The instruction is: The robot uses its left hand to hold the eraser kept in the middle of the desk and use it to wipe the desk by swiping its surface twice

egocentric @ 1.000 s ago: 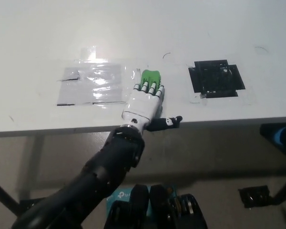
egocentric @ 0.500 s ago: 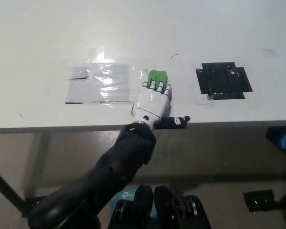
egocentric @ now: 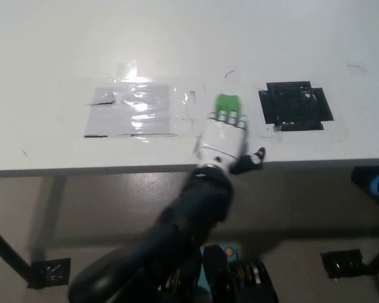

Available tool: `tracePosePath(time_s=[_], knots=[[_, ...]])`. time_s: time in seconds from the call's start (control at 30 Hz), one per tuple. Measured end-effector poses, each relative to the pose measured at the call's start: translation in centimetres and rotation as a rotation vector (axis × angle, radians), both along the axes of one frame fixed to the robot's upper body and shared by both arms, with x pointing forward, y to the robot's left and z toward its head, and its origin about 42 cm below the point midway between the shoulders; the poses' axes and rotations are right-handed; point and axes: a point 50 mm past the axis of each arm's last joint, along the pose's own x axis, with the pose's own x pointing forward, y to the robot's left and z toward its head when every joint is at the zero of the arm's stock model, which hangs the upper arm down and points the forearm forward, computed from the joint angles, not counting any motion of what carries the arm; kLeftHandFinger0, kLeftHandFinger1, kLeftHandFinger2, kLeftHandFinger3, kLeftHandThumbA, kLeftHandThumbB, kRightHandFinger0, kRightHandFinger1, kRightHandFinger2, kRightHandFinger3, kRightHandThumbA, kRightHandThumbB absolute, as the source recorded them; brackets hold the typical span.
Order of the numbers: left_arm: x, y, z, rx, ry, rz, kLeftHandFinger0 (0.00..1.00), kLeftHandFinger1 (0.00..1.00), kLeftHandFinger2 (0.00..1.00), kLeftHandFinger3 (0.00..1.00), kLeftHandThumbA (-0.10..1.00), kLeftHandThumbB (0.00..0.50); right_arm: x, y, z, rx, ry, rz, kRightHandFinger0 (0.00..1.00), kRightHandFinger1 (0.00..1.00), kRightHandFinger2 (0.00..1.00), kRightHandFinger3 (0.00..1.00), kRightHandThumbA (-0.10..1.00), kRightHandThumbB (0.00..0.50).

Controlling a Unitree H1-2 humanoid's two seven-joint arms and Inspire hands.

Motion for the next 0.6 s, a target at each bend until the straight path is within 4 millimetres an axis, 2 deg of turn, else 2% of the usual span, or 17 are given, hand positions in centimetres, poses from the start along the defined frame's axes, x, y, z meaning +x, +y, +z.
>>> tracePosePath(time_s=[0.1, 0.13, 0.17, 0.3, 0.6], knots=[[-1.3, -2.6, 0.1, -0.031, 0.013, -0.04, 1.0, 1.0, 1.0, 1.0, 1.0, 0.402, 0.1, 0.0, 0.1, -0.002, -0.003, -0.004, 1.0, 1.0, 1.0, 1.0, 1.0, 0.0], [-1.6, -3.1, 0.1, -0.037, 0.017, -0.047, 1.0, 1.0, 1.0, 1.0, 1.0, 0.417, 0.1, 0.0, 0.1, -0.002, -0.003, -0.006, 1.0, 1.0, 1.0, 1.0, 1.0, 0.0], [-1.7, -3.3, 0.1, -0.04, 0.019, -0.051, 1.0, 1.0, 1.0, 1.0, 1.0, 0.409, 0.1, 0.0, 0.1, -0.002, -0.002, -0.008, 1.0, 1.0, 1.0, 1.0, 1.0, 0.007], [-1.8, -3.4, 0.0, -0.039, 0.021, -0.054, 1.0, 1.0, 1.0, 1.0, 1.0, 0.387, 0.1, 0.0, 0.2, -0.007, 0.0, -0.017, 1.0, 1.0, 1.0, 1.0, 1.0, 0.008], [-1.7, -3.4, 0.2, -0.023, 0.009, -0.063, 1.0, 1.0, 1.0, 1.0, 1.0, 0.444, 0.4, 0.0, 0.4, -0.015, -0.002, -0.033, 1.0, 1.0, 1.0, 1.0, 1.0, 0.011]])
